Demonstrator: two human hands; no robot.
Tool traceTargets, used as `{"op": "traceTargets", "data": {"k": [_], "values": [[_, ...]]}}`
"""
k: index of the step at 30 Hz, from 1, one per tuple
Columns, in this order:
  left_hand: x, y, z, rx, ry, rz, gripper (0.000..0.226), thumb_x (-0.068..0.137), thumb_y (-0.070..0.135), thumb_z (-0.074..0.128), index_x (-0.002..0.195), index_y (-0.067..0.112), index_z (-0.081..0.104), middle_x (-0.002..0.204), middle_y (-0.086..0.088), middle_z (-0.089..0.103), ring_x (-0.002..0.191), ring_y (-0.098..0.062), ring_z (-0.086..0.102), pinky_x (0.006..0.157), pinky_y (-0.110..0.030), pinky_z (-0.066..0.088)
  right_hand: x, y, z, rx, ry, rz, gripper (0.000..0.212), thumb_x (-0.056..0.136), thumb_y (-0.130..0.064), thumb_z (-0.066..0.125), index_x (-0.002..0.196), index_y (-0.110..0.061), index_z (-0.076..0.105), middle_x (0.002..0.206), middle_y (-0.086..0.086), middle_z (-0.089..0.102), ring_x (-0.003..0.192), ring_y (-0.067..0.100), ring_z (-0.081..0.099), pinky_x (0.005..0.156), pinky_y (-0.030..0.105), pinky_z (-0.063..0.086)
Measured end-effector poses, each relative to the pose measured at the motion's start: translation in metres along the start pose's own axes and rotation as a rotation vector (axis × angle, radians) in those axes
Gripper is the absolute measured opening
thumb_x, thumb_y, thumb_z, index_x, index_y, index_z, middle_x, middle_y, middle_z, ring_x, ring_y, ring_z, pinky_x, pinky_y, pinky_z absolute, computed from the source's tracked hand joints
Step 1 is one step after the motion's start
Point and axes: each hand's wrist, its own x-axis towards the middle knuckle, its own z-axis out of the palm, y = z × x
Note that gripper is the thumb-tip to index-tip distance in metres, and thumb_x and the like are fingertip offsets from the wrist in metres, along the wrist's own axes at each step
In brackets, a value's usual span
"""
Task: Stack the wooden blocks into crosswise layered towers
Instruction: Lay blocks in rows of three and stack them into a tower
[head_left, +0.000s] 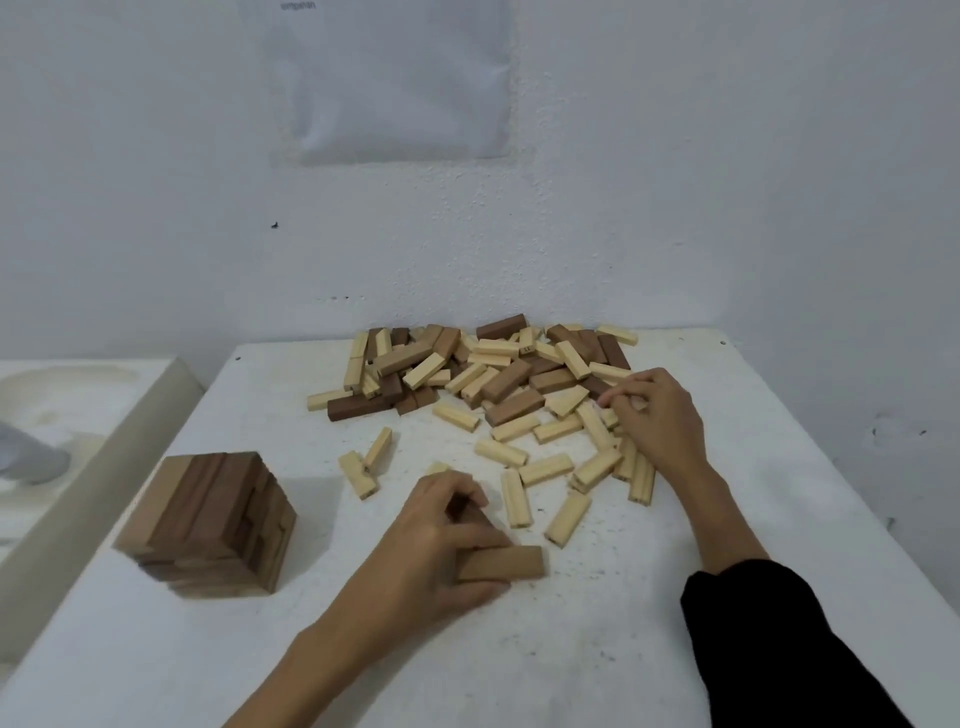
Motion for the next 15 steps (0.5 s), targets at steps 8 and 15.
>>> {"op": "traceTargets", "data": {"k": [8,15], "values": [[-0.043,0.007,-0.004,-0.043,-0.005,-0.062,0.041,0.077,0.056,0.059,0.108,0.032,0.068,0.122,0.019,0.036,0.126,0.005,0.025,0.101,-0.005,0.022,0.011,-0.033,-0.004,-0.274,-0.097,0.155,0.009,0.074,-0.017,0.074,0.079,-0.021,0.068,0.089,0.000,0.066,0.090,0.022,0.062,0.064,0.024,0.038],[-0.056,0.011,-0.004,-0.077,0.025,-0.071,0.033,0.078,0.044,0.068,0.105,0.025,0.069,0.117,0.012,0.045,0.119,0.001,0.034,0.098,-0.012,0.029,-0.003,-0.036,-0.019,-0.277,-0.003,0.038,0.029,0.073,-0.007,0.070,0.100,-0.018,0.065,0.104,0.008,0.064,0.091,0.026,0.060,0.066,0.027,0.039]]}}
